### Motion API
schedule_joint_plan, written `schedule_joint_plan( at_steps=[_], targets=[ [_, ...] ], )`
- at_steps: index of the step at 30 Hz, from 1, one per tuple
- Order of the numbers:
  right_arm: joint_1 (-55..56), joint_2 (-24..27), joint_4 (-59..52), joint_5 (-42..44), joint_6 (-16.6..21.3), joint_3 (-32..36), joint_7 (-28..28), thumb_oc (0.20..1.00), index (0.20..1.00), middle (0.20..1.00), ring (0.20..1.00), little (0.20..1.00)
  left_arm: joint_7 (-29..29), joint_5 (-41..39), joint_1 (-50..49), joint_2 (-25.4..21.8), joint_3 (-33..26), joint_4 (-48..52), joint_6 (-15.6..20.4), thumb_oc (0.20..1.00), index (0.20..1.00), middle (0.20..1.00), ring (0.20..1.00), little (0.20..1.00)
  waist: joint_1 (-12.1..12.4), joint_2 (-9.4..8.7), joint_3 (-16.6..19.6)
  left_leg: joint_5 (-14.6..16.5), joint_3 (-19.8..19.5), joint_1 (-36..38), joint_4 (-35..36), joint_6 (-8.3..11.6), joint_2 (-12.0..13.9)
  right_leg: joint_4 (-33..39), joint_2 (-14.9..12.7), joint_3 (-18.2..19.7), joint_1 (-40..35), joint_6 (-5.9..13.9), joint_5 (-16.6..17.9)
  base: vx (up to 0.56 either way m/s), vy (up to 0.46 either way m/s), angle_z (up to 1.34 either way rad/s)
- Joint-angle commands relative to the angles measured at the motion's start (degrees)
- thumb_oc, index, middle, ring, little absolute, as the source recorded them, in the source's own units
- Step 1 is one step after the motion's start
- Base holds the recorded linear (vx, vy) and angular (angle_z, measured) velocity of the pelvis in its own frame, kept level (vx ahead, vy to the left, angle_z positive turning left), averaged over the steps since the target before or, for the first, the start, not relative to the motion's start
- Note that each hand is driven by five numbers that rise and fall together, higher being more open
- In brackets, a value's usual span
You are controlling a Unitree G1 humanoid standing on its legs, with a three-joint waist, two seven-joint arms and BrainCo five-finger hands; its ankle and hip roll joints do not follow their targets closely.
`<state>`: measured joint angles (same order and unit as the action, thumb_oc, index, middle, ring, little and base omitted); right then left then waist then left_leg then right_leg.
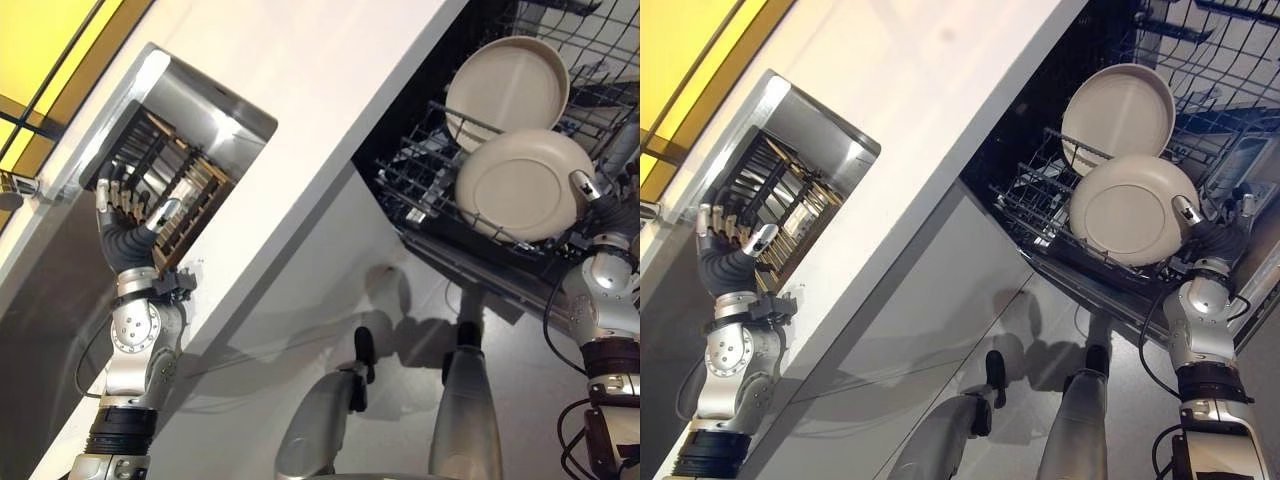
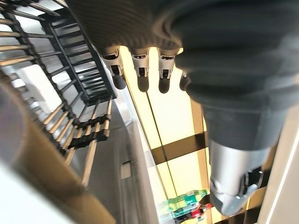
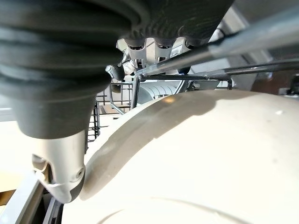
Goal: Pick up plates and place into dishwasher.
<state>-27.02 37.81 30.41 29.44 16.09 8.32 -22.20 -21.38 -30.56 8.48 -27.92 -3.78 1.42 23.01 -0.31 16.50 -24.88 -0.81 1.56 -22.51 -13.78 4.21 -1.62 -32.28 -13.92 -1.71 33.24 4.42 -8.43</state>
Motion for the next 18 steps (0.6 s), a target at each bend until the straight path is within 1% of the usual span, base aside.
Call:
schedule_joint_plan(
  at_steps=[1, 6, 9, 14, 18],
  targets=[
    [-10.2, -0.7, -2.8, -2.0, 3.4, -4.2, 1.9, 1.0, 1.0, 1.0, 1.0, 1.0, -1.4, 1.3, 3.2, -1.2, 1.1, -0.6, 0.4, 1.0, 1.0, 1.0, 1.0, 1.0, 1.2, -1.41, -4.9, 3.7, -1.2, -3.5, -9.7, -1.32, -1.6, 15.0, -0.3, 1.1, -4.7, -0.23, 9.5, 0.01, 0.044, 0.08],
    [-11.1, -2.8, -3.3, 0.0, 3.2, -5.3, 0.7, 1.0, 1.0, 1.0, 1.0, 1.0, -1.2, 1.6, 3.4, -0.9, 1.2, -0.3, -0.2, 1.0, 1.0, 1.0, 1.0, 1.0, 2.3, -1.89, -4.9, 4.2, -1.5, -3.8, -9.2, -1.65, -1.8, 15.5, -1.0, 0.3, -4.5, 0.26, 10.0, 0.03, 0.051, 0.04],
    [-11.0, -5.3, -4.9, 0.5, 3.8, -6.0, -0.2, 1.0, 1.0, 1.0, 1.0, 1.0, -1.1, 1.3, 3.0, -0.7, 1.5, 0.1, -0.4, 1.0, 1.0, 1.0, 1.0, 1.0, 2.9, -2.07, -4.9, 4.5, -1.8, -3.9, -9.0, -1.89, -2.0, 16.1, -1.4, 0.0, -4.8, 0.47, 10.4, 0.04, 0.072, 0.04],
    [-12.2, -7.8, -7.3, -1.5, 3.2, -7.9, -1.6, 1.0, 1.0, 1.0, 1.0, 1.0, -0.6, 1.3, 2.7, -0.2, 1.8, 0.2, -0.1, 1.0, 1.0, 1.0, 1.0, 1.0, 3.7, -1.71, -4.9, 4.5, -2.0, -3.1, -7.9, -2.15, -2.5, 17.2, -2.4, -0.3, -5.5, 0.89, 11.2, 0.03, 0.109, 0.06],
    [-13.5, -9.6, -10.7, -5.7, 1.7, -10.3, -3.4, 1.0, 1.0, 1.0, 1.0, 1.0, -0.4, 1.2, 2.0, 0.4, 2.2, 0.5, 0.1, 1.0, 1.0, 1.0, 1.0, 1.0, 4.6, -1.58, -4.9, 4.4, -2.1, -2.7, -7.5, -2.36, -3.0, 17.8, -3.3, -0.7, -5.9, 1.22, 11.7, 0.02, 0.111, 0.09]
  ],
)
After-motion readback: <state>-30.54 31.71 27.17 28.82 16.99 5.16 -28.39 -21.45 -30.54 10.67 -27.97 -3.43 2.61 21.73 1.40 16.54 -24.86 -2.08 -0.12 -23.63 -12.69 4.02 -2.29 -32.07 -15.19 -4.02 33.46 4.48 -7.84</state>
